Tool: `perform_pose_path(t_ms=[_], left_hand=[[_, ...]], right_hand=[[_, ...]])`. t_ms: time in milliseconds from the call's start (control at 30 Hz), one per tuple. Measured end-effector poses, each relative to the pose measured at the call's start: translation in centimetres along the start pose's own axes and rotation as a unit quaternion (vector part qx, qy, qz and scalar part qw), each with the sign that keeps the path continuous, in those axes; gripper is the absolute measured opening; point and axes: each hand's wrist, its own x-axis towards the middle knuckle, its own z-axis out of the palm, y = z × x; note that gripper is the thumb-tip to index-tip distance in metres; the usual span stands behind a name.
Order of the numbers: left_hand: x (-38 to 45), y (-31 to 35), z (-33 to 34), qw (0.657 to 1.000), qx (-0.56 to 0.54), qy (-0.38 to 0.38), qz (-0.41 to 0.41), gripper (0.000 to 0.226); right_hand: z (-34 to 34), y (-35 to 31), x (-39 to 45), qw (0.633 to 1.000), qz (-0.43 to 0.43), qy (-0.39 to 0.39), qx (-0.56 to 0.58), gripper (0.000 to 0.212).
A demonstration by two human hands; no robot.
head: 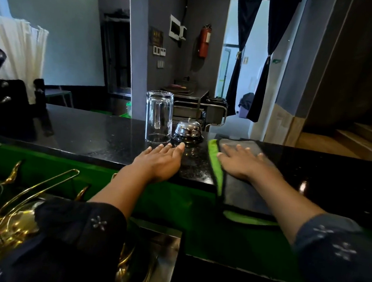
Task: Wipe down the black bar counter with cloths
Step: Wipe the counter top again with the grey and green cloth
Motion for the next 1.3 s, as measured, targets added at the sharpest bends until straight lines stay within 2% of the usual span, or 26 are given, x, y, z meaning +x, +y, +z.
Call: perform_pose_path(t_ms=[167,300,400,533,667,867,1000,1067,1133,1200,1300], left_hand=[[-0.2,-0.2,-0.5,0.999,-0.042,0.024,0.024,0.058],[-0.5,0.0,-0.5,0.999,-0.041,0.020,0.023,0.058],[-0.3,-0.3,-0.2,0.999,0.011,0.028,0.010,0.062],[-0.1,-0.6,0.1,0.996,0.087,0.025,0.011,0.059],[-0.1,-0.4,-0.2,0.995,0.090,0.032,0.013,0.055],[0.7,-0.4,-0.1,0.997,0.078,0.019,-0.015,0.054],[0.6,2.3,-0.1,0.993,0.101,0.038,-0.038,0.052],[-0.4,5.4,0.4,0.996,0.057,0.074,-0.004,0.059],[-1.8,9.3,1.3,0.995,0.001,0.089,0.045,0.070],[-2.6,13.2,2.8,0.997,0.001,0.055,0.060,0.088],[-3.4,17.4,5.4,0.999,0.042,-0.007,0.023,0.117]], right_hand=[[0.9,-7.6,-2.8,0.992,-0.127,0.001,0.020,0.060],[0.9,-5.3,-5.5,0.985,-0.169,-0.013,0.031,0.058],[0.3,0.1,-6.2,0.991,-0.130,-0.013,0.032,0.056],[-0.8,8.1,-6.7,0.999,0.006,-0.010,0.032,0.056],[-0.9,9.5,-7.1,0.996,0.079,0.003,0.050,0.059],[-0.1,8.9,-10.2,0.994,0.082,0.042,0.057,0.062],[-0.8,10.7,-10.7,0.992,0.035,0.014,0.122,0.064],[-2.1,12.3,-11.3,0.983,0.044,0.073,0.165,0.063],[-3.3,14.0,-12.1,0.976,0.105,0.135,0.137,0.064],[-3.8,15.6,-12.9,0.974,0.172,0.119,0.090,0.068],[-3.2,16.6,-13.3,0.976,0.187,0.080,0.079,0.073]])
